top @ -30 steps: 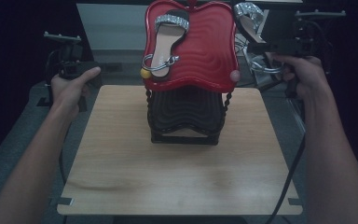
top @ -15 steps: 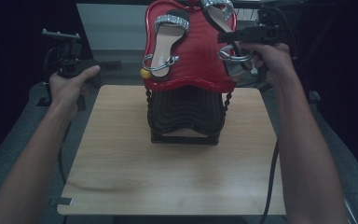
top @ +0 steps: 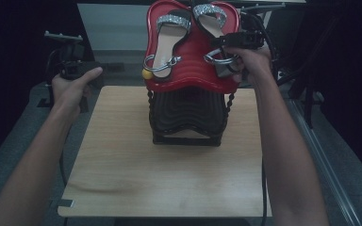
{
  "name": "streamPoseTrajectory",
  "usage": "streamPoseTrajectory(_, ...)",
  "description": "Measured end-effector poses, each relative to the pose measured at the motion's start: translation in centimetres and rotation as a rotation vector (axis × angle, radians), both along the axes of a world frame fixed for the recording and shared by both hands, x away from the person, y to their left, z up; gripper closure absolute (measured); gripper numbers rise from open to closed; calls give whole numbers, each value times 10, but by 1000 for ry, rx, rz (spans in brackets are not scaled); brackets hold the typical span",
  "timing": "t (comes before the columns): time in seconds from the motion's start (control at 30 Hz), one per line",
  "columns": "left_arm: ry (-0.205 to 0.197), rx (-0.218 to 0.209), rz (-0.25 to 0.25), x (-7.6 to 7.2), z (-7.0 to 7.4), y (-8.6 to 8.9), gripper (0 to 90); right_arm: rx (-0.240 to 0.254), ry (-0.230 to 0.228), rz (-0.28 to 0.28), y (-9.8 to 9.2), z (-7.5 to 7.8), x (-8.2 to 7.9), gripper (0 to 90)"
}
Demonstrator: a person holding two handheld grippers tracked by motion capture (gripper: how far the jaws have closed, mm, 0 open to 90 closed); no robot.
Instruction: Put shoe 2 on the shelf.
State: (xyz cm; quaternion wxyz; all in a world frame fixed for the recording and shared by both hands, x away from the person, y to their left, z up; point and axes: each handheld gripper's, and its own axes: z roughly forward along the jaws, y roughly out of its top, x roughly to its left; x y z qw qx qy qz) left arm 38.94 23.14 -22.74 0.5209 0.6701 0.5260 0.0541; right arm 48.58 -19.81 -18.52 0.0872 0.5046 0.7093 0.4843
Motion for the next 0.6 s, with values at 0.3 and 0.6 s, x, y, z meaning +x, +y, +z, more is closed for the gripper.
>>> streamPoseTrajectory(0.3, 4, 4, 3, 1, -3, 1, 251, -135, -26, -122, 13, -5, 4, 394)
streamPoseTrajectory(0.6, 9, 4, 2, 1, -7, 4, 248, -195, -59, -118, 18, -3, 1, 333)
